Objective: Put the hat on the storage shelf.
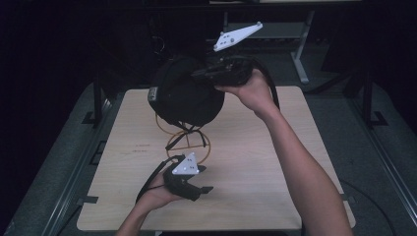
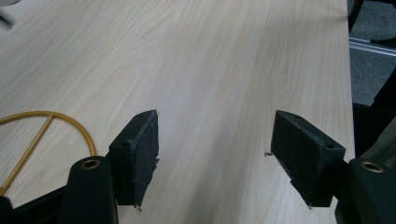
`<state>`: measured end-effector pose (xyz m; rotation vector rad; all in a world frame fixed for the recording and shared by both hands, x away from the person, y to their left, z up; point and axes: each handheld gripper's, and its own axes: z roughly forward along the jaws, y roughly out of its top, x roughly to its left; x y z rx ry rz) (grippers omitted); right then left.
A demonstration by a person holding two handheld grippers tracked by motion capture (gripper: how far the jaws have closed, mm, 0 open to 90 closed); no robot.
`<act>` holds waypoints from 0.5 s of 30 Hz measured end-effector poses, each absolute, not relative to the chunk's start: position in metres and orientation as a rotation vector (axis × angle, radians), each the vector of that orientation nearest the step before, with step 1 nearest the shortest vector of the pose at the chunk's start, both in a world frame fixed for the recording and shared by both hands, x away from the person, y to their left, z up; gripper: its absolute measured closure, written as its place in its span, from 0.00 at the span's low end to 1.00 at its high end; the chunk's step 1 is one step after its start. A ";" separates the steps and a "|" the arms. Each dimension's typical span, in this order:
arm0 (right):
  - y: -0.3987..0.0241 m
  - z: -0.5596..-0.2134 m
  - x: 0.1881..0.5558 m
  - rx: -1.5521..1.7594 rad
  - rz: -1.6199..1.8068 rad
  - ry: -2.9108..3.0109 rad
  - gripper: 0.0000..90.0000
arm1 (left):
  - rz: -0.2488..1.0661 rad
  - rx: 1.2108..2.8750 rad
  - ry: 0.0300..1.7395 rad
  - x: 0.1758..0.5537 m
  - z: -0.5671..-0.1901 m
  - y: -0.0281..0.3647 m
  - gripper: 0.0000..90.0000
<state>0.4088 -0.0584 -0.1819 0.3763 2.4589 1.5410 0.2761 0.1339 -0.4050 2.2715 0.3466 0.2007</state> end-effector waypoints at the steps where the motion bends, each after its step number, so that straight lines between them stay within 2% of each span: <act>1: -0.055 -0.182 0.411 0.384 1.540 2.461 0.97 | 0.201 2.272 0.346 0.276 -0.405 0.134 0.36; 15: -0.018 -0.190 0.436 0.510 1.541 2.475 0.97 | 0.195 2.285 0.332 0.274 -0.408 0.129 0.36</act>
